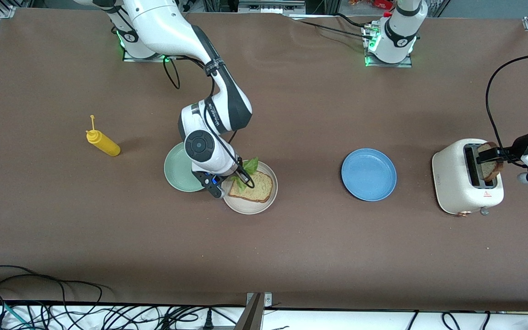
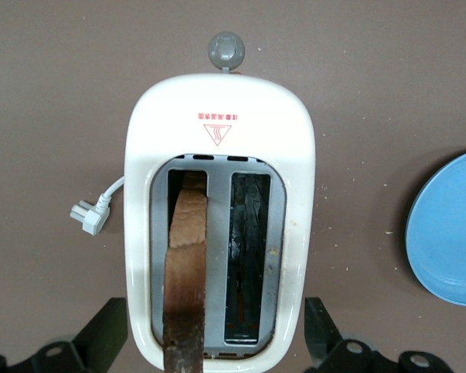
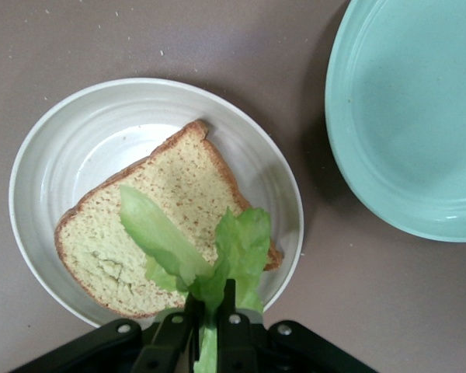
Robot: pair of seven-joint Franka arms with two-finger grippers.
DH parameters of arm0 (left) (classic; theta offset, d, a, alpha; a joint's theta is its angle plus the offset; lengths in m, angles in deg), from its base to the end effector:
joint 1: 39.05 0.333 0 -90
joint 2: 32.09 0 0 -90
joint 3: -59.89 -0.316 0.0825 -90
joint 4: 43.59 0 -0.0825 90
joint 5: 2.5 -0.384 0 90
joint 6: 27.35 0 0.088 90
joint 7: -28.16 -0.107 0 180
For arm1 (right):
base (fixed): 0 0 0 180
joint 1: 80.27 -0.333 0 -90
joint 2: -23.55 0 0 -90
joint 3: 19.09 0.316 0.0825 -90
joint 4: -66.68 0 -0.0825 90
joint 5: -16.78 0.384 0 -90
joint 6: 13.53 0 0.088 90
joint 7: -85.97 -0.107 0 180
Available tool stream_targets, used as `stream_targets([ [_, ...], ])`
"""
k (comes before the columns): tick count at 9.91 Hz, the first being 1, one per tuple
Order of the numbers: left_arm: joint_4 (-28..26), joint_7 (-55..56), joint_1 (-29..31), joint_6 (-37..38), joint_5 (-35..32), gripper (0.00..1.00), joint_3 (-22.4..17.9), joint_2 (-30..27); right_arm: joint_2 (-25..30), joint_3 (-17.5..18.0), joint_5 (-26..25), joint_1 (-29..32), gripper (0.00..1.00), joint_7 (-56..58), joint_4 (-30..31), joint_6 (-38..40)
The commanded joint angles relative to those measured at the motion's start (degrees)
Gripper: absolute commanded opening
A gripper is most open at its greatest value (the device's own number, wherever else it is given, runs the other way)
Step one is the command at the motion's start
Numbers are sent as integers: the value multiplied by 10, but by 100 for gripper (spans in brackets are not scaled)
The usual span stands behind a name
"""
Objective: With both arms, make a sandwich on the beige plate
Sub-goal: 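Lower the lettuce onto the toast with the right gripper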
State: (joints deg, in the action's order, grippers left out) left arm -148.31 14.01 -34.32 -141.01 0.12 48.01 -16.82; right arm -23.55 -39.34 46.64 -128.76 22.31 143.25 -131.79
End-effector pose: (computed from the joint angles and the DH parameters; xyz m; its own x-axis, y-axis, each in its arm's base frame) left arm 0.5893 0.1654 0.3827 0.9928 0.0583 -0.1044 0.0598 -0.9981 0.0114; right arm 0.6047 0.4216 0.2537 0.7025 -0.6851 -0.1928 -0.7029 -0.7103 -0.0370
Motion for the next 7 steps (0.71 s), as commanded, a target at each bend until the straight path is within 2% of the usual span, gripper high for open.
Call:
stream_targets([
  [1, -21, -16, 5, -11, -9, 100, 6, -19, -2, -4, -10, -4, 0, 27, -7, -11],
  [5, -22, -23, 5, -10, -9, 100, 6, -16, -12, -2, -2, -4, 0, 21, -8, -79],
  [6, -21, -24, 5, -11, -9, 100, 5, -16, -14, -2, -2, -5, 4, 21, -7, -79],
  [7, -21, -25, 5, -11, -11, 100, 5, -15, -14, -2, -2, -8, 24, 21, -7, -79],
])
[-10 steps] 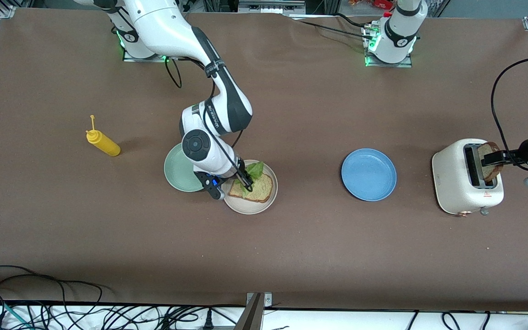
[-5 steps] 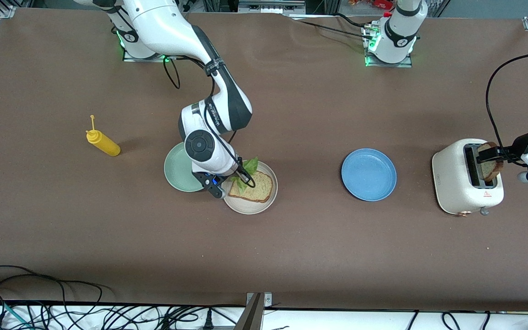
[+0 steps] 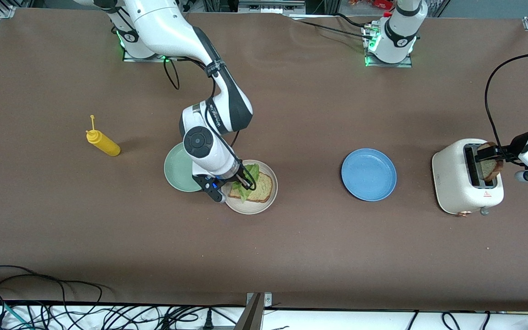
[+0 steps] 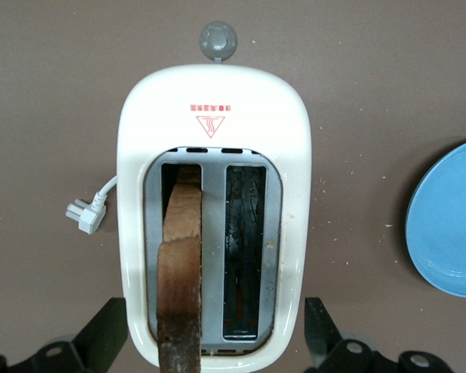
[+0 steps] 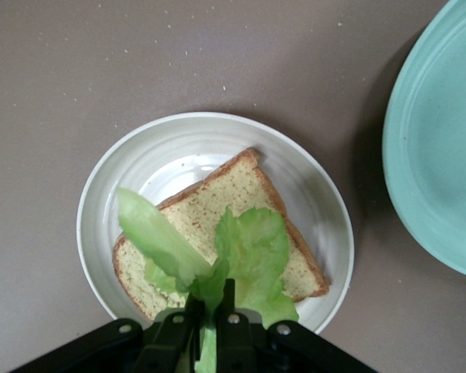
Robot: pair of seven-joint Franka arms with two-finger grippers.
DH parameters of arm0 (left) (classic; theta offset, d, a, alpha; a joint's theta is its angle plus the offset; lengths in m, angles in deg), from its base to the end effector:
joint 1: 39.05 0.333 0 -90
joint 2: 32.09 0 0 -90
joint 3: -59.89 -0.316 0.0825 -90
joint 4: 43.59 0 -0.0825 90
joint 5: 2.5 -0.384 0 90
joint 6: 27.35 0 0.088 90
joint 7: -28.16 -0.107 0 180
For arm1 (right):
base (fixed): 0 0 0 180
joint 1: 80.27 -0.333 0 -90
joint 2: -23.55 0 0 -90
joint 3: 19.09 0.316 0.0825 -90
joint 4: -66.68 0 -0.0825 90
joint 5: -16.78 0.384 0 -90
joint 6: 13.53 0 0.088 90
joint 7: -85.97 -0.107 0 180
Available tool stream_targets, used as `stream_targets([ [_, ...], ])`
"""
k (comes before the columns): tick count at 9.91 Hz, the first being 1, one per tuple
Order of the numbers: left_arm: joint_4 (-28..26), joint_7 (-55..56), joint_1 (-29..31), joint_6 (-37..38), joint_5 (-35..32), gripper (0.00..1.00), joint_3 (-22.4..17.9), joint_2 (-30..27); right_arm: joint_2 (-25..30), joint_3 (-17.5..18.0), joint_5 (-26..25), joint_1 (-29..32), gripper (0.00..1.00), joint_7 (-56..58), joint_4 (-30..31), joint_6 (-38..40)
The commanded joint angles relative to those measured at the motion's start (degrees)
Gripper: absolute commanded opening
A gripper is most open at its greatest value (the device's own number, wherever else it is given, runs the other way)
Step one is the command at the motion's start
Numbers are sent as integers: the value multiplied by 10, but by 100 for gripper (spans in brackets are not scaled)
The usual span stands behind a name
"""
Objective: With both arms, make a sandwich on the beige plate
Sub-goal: 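Lower the lettuce onto the toast with the right gripper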
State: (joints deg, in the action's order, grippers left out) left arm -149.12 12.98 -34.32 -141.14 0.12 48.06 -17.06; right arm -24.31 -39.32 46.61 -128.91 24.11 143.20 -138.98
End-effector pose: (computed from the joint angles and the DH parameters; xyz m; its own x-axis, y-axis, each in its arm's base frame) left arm 0.5862 0.1644 0.3790 0.9930 0.0398 -0.1115 0.0419 -0.9990 0.0161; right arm 0.6162 0.4251 0.2554 0.7285 -0.6721 -0.1328 -0.6851 -0.7151 -0.1392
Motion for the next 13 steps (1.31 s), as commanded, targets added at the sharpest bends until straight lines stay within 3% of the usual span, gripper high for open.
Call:
stream_targets([
  [1, -12, -13, 5, -10, -11, 100, 5, -7, -6, -2, -1, -9, 75, 1, -7, -7],
  [2, -12, -13, 5, -10, -11, 100, 5, -5, -6, -2, -7, -14, 100, -13, -7, -8],
  [10, -11, -13, 5, -9, -11, 100, 5, -4, -2, -13, -9, -13, 100, -15, -31, -4],
  [13, -11, -13, 5, -10, -11, 100, 5, -4, 38, -80, -18, -12, 100, 34, -31, 65],
])
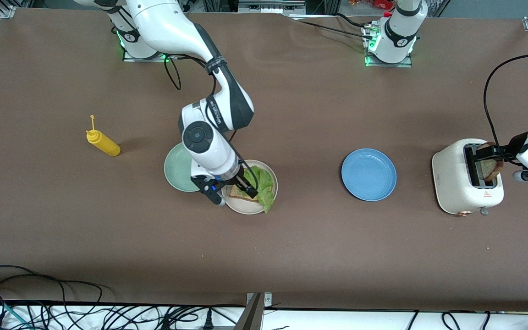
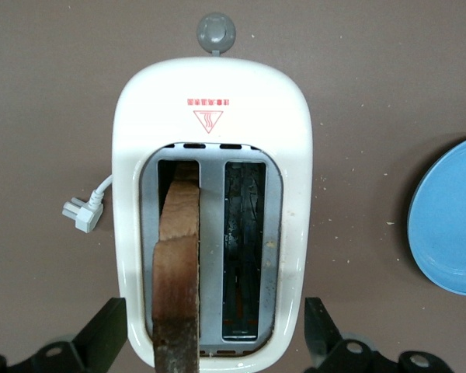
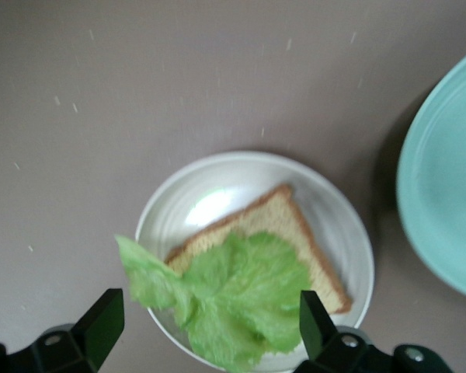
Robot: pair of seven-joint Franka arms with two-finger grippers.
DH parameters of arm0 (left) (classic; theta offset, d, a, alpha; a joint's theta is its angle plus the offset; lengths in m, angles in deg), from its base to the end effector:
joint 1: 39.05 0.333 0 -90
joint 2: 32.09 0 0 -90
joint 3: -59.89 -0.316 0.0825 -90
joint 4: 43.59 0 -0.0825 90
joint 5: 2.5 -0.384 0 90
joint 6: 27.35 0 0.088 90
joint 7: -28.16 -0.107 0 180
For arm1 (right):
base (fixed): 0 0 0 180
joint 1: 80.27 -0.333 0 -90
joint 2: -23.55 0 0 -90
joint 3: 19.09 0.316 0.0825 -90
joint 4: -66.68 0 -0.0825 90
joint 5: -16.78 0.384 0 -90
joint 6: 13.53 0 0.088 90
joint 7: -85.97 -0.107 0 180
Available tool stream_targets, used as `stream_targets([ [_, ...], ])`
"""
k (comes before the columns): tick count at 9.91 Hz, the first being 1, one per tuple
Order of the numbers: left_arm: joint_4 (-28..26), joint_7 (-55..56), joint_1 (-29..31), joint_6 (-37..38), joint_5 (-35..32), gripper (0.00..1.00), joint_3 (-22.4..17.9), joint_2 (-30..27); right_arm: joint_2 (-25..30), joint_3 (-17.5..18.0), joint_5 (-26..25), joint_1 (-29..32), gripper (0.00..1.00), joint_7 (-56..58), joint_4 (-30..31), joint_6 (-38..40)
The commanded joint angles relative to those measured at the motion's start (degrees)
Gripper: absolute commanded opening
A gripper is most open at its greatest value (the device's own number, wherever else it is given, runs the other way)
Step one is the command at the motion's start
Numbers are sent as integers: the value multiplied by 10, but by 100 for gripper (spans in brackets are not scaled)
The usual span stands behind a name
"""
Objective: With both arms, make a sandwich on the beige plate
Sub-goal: 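Open the right gripper and move it toward the mustard bottle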
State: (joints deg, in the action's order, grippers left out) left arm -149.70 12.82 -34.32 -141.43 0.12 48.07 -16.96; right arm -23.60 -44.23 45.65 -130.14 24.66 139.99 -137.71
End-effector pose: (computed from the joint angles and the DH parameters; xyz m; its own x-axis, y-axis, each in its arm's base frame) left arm 0.5845 0.1640 0.3739 0.9923 0.0372 -0.1181 0.0395 -0.9991 0.0176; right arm 0.6386 0.4125 0.3003 0.7370 -0.6738 -0.0529 -0.6706 -0.7191 -0.1821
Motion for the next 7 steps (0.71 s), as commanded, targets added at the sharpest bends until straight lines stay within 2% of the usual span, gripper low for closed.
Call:
stream_targets([
  [1, -5, -12, 5, -7, -11, 100, 5, -5, 54, -62, -8, 0, 100, 83, 1, 99],
  [2, -5, -12, 5, -7, -11, 100, 5, -5, 78, -96, -8, 0, 100, 143, 3, 145],
  [4, -5, -12, 5, -7, -11, 100, 5, -5, 113, -190, -8, 0, 100, 277, 3, 260],
  [7, -5, -12, 5, -7, -11, 100, 5, -5, 130, -327, -8, -1, 100, 479, 4, 379],
])
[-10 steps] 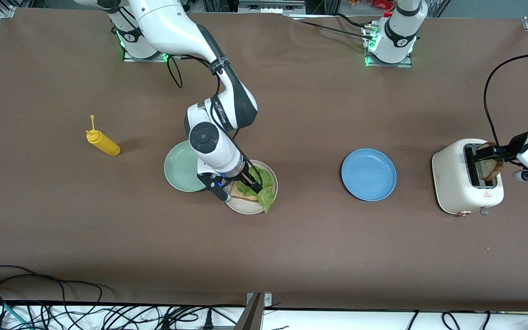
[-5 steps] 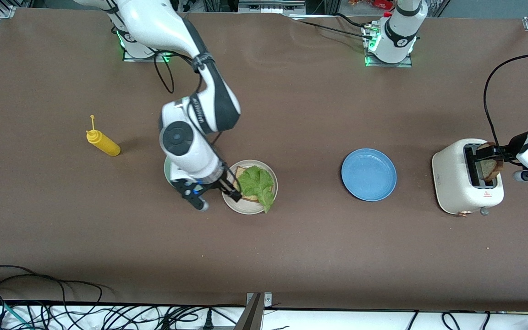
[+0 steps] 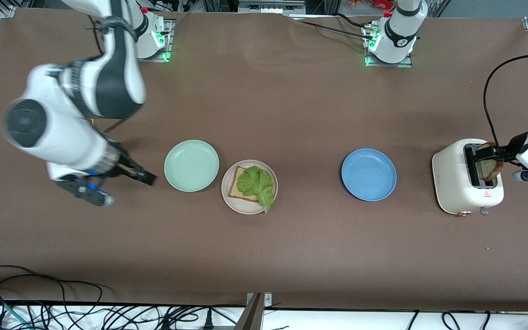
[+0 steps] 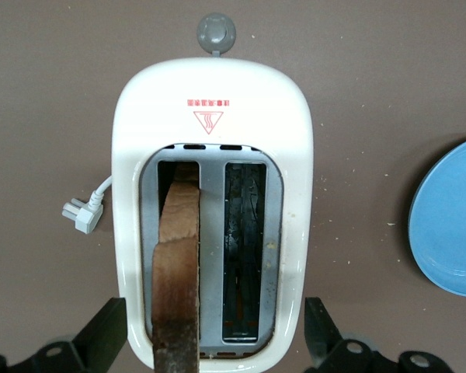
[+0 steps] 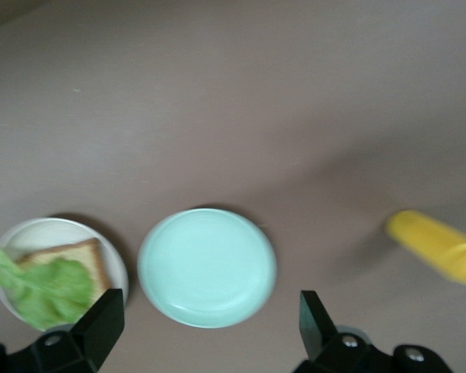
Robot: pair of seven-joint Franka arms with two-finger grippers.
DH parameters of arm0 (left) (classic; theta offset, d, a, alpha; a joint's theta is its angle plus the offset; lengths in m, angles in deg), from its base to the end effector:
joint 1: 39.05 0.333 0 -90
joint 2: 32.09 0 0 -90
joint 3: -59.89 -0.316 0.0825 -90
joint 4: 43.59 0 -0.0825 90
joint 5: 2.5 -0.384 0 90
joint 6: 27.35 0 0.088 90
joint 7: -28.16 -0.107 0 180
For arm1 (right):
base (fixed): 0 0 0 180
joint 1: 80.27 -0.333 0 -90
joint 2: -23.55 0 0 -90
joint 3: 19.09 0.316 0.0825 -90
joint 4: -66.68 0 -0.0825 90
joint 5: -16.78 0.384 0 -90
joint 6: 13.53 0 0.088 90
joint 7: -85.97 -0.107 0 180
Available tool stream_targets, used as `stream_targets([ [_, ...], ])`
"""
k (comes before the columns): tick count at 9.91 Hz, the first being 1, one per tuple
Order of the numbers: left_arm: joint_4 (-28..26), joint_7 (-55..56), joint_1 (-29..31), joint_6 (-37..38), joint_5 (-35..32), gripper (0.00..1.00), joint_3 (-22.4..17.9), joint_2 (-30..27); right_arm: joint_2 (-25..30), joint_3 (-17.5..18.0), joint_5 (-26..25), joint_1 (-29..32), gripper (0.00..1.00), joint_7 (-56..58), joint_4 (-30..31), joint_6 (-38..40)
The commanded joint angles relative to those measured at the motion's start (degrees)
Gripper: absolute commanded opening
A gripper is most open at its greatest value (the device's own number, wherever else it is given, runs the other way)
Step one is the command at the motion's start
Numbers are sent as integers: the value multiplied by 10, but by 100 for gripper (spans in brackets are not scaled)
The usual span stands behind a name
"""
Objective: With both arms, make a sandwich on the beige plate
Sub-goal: 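Open the right gripper and move it toward the mustard bottle, then position the right gripper beside the yellow mustard bottle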
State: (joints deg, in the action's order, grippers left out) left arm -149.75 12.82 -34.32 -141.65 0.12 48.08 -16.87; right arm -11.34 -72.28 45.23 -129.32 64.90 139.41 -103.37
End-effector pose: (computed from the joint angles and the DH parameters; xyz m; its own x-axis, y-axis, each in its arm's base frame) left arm 0.5848 0.1640 0.3728 0.9925 0.0371 -0.1168 0.0393 -0.9991 0.0169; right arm 0.6628 0.1552 0.4906 0.9223 -0.3764 -0.0876 -0.3768 -0.9262 0.0134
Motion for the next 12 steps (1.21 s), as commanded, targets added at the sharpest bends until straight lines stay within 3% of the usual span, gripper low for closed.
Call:
stream_targets([
  [1, -4, -12, 5, -5, -11, 100, 5, -5, 7, -80, -4, -10, 100, 134, 14, 48],
  [3, -4, -12, 5, -5, -11, 100, 5, -5, 8, -132, -3, -14, 100, 231, 46, 40],
  [5, -4, -12, 5, -5, -11, 100, 5, -5, 12, -160, 5, -14, 100, 337, 79, 6],
  [8, -4, -12, 5, -5, -11, 100, 5, -5, 23, -162, 34, -13, 100, 387, 138, -55],
  [12, -4, -8, 5, -5, -11, 100, 5, -5, 22, -161, 42, -13, 100, 379, 140, -68],
])
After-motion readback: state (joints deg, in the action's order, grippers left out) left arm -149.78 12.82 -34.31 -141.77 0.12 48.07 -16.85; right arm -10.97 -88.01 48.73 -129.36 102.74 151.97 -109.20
